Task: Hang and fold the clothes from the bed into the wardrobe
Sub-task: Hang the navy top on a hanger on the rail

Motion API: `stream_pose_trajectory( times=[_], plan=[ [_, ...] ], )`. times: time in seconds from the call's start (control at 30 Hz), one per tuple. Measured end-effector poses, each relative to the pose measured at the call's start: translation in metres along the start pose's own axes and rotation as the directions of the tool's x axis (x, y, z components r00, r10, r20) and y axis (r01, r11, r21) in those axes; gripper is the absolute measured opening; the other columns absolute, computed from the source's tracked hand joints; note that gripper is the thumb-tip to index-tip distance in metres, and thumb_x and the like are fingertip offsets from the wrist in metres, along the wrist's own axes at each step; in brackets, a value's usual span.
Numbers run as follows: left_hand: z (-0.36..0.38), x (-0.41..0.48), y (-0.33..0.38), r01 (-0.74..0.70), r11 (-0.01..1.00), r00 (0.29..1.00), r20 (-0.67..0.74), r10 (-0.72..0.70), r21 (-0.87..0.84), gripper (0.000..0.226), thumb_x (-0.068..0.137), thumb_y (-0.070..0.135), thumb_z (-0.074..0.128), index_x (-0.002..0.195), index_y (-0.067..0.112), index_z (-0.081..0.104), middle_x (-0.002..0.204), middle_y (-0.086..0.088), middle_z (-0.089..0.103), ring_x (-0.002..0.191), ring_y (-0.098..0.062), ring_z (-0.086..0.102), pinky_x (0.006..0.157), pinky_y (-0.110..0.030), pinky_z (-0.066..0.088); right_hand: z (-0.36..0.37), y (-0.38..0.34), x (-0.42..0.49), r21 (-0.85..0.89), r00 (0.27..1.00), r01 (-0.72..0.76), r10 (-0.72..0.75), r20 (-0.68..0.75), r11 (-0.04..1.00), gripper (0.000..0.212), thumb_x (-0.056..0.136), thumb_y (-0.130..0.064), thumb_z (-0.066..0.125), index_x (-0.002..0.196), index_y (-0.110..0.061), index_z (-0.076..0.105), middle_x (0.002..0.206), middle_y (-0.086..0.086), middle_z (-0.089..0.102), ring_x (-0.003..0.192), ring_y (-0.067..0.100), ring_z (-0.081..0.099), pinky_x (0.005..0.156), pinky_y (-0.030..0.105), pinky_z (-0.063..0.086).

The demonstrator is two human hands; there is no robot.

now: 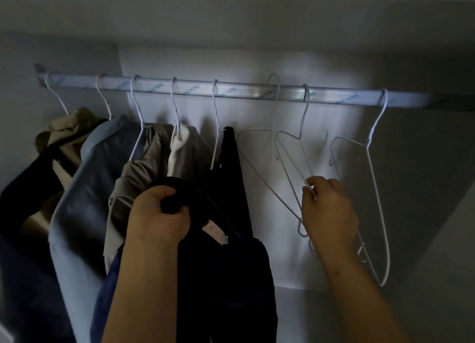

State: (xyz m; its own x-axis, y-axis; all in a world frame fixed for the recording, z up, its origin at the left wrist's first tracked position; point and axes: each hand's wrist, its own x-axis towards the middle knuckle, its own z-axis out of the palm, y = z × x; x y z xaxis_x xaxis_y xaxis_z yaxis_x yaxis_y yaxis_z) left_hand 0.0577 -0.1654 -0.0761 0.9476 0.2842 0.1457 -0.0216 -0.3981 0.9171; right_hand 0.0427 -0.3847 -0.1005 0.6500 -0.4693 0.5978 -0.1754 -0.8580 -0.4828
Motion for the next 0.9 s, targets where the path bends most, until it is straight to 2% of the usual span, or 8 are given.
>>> stream_pose_trajectory(
  times=[0.07,0.2,0.27,0.43,0.57,0.7,0.77,0.9],
  plan=[
    [-0.002,0.000,-0.001,0.000,1.000,1.000,-0.004,0.000,0.011,0.029,0.084,0.006,0.062,0.111,0.014,0.060,0.082,-0.004,0.060,0.078,-0.024,0.059,0.073,-0.027,0.046,0.000,-0.004,0.000,0.057,1.000,-0.011,0.011,0.001,0.998,0.026,0.094,-0.018,0.051,0.115,-0.009,0.062,0.111,0.011,0.061,0.091,0.026,0.061,0.073,0.026,0.038],
    [-0.006,-0.001,-0.009,-0.041,0.999,0.999,-0.023,0.041,0.017,0.023,0.083,0.006,0.062,0.105,0.014,0.063,0.068,0.008,0.052,0.059,-0.006,0.049,0.051,-0.014,0.034,0.000,-0.006,-0.009,0.082,0.999,-0.039,0.041,-0.016,0.996,0.025,0.093,-0.018,0.052,0.114,-0.009,0.063,0.111,0.012,0.061,0.091,0.026,0.060,0.073,0.026,0.037],
    [-0.009,-0.004,-0.010,-0.047,0.998,0.999,-0.018,0.048,0.036,0.021,0.083,0.005,0.062,0.102,0.015,0.064,0.071,0.003,0.057,0.061,-0.012,0.054,0.054,-0.018,0.040,0.001,-0.008,-0.012,0.081,0.998,-0.050,0.054,-0.044,0.995,0.025,0.093,-0.018,0.053,0.114,-0.009,0.063,0.110,0.012,0.062,0.091,0.026,0.060,0.071,0.026,0.037],
    [-0.021,-0.010,-0.014,-0.065,0.997,0.997,-0.027,0.066,0.040,0.026,0.082,0.002,0.061,0.107,0.008,0.064,0.097,-0.016,0.066,0.090,-0.032,0.062,0.087,-0.036,0.050,0.002,-0.018,-0.021,0.115,0.996,-0.056,0.063,-0.057,0.992,0.025,0.092,-0.018,0.054,0.114,-0.010,0.063,0.110,0.010,0.062,0.090,0.025,0.060,0.069,0.025,0.034],
    [-0.030,-0.009,-0.021,-0.047,0.997,0.999,0.004,0.047,0.064,0.025,0.084,0.005,0.061,0.108,0.014,0.062,0.093,-0.008,0.063,0.088,-0.027,0.060,0.079,-0.028,0.047,-0.001,-0.029,-0.033,0.172,0.994,-0.077,0.089,-0.061,0.982,0.026,0.094,-0.020,0.051,0.117,-0.013,0.061,0.111,0.009,0.060,0.077,0.012,0.047,0.068,0.022,0.032],
    [-0.047,-0.015,-0.022,-0.058,0.998,0.996,0.073,0.055,0.040,0.028,0.085,0.004,0.059,0.110,0.015,0.059,0.082,0.000,0.056,0.084,-0.022,0.055,0.077,-0.022,0.040,-0.010,-0.048,-0.027,0.193,0.992,-0.112,0.121,-0.039,0.975,0.027,0.096,-0.020,0.048,0.119,-0.012,0.059,0.116,0.010,0.058,0.089,0.023,0.056,0.071,0.024,0.032],
    [-0.063,-0.020,-0.025,-0.114,0.993,0.988,0.108,0.114,-0.005,0.028,0.085,0.000,0.058,0.111,0.008,0.059,0.093,-0.011,0.062,0.090,-0.031,0.058,0.074,-0.023,0.040,-0.014,-0.061,-0.031,0.220,0.987,-0.132,0.149,-0.062,0.966,0.027,0.096,-0.018,0.049,0.120,-0.011,0.060,0.116,0.011,0.057,0.090,0.024,0.056,0.069,0.024,0.031],
    [-0.096,-0.030,-0.037,-0.180,0.981,0.975,0.120,0.188,-0.077,0.031,0.085,-0.002,0.056,0.116,0.004,0.057,0.115,-0.018,0.060,0.106,-0.034,0.056,0.077,-0.027,0.040,-0.015,-0.078,-0.066,0.247,0.981,-0.130,0.161,-0.108,0.960,0.025,0.094,-0.017,0.051,0.116,-0.010,0.061,0.110,0.010,0.059,0.074,0.010,0.043,0.056,0.017,0.023]
  ],
)
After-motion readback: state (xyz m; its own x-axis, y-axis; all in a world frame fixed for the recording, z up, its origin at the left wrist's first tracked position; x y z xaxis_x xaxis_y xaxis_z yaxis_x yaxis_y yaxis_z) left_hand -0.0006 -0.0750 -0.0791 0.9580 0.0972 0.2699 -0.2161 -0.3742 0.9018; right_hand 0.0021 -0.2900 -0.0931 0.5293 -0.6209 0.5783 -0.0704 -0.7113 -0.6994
